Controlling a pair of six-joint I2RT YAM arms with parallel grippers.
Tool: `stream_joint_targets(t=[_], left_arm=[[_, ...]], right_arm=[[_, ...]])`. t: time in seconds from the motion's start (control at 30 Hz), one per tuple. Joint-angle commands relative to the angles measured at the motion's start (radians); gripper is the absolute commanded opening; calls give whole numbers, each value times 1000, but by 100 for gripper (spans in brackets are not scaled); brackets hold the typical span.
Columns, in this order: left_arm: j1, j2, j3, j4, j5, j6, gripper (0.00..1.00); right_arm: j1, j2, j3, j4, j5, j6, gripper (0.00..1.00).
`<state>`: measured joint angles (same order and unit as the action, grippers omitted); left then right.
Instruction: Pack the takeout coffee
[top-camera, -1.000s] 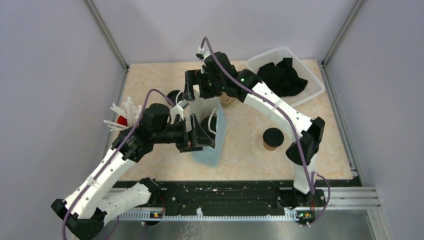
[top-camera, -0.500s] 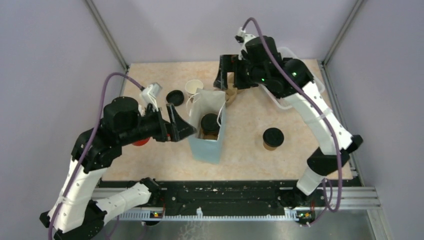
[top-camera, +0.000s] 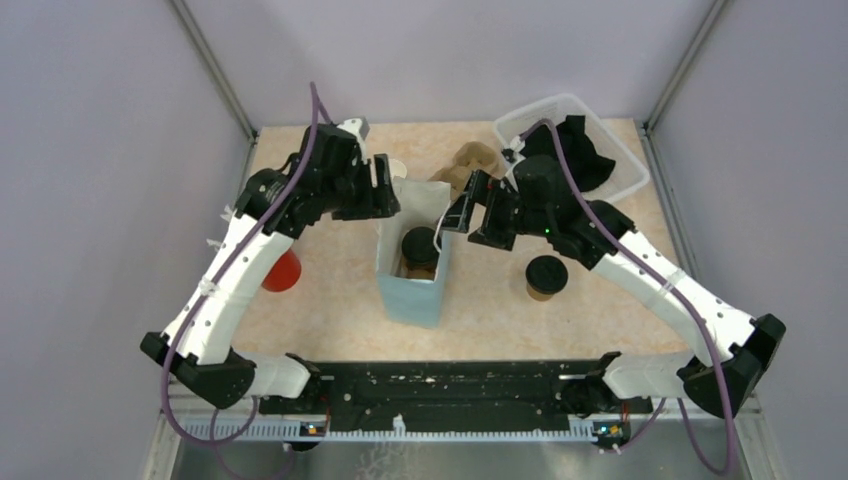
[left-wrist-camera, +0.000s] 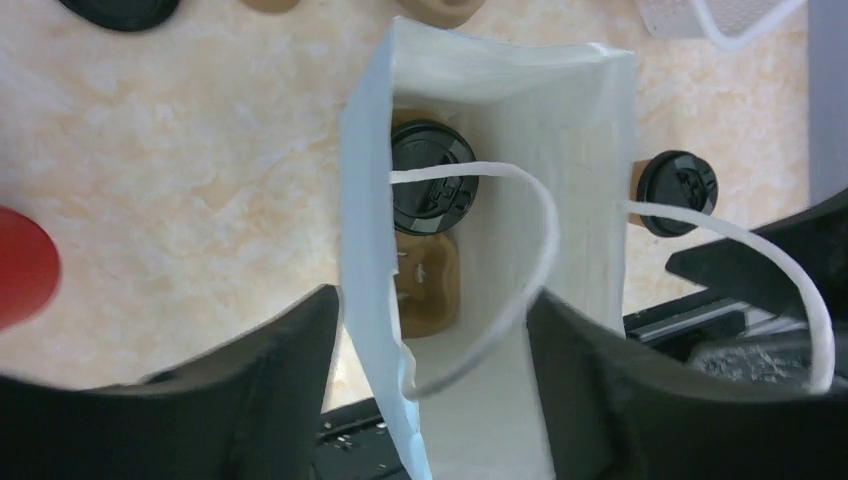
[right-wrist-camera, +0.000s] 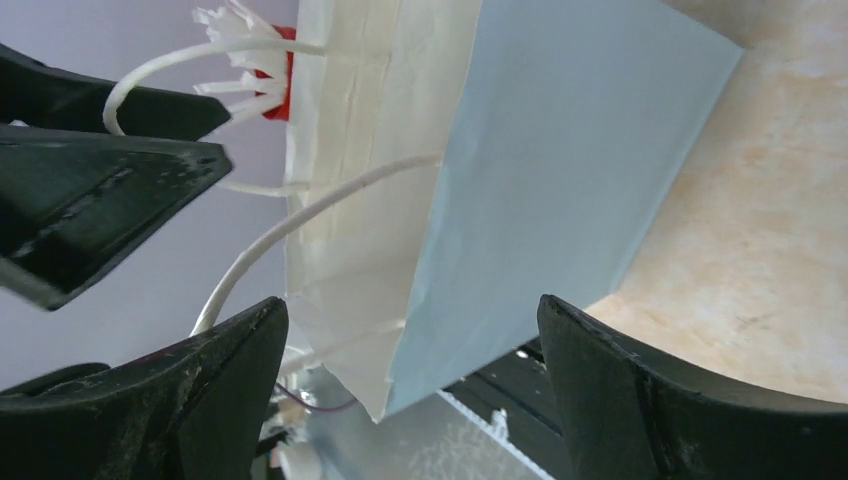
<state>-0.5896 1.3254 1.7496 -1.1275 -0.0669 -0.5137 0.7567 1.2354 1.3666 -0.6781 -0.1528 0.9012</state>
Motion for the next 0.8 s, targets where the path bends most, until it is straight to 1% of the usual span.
stream_joint_targets(t=[0.0,0.03,0.07,0.1,0.13,0.17,0.23,0.27,0.4,0.43,0.53,0.6,0.63,0.7,0.77], left_arm=[[97,-38,-66,92,126,44,61],[120,-45,-74,103,144,34,48],[136,-56,-79,112,154,24,40],[143,-71,-87,121,158,13,36],[145,-87,-101,135,167,0,34],[145,-106,-119,151,187,-14,32],[146,-141,-170,181,235,-57,22],[146,-161,-199,197,262,-83,18],[147,-246,-319,275,346,-203,2],[147,-272,-349,300,363,-247,0],[146,-359,-460,403,413,-398,0],[145,-425,-545,489,441,-506,0],[145,-454,-580,519,439,-552,0],[145,-511,-632,537,392,-633,0],[146,-570,-683,561,353,-679,0]], right_arm=[[-6,-3,-25,249,-56,122,92],[-6,2,-20,252,-50,118,90],[-6,8,-14,254,-41,113,89],[-9,12,-7,251,-31,107,87],[-15,18,1,244,-25,101,85],[-25,27,12,235,-25,95,80],[-49,46,27,232,-55,86,68],[-63,56,31,239,-73,84,64],[-118,92,53,281,-135,69,60],[-132,105,70,285,-150,64,60],[-157,173,129,301,-219,50,59],[-165,245,206,280,-285,28,59],[-165,296,258,243,-309,0,59],[-165,359,403,89,-309,-109,63],[-167,420,575,-151,-266,-247,67]])
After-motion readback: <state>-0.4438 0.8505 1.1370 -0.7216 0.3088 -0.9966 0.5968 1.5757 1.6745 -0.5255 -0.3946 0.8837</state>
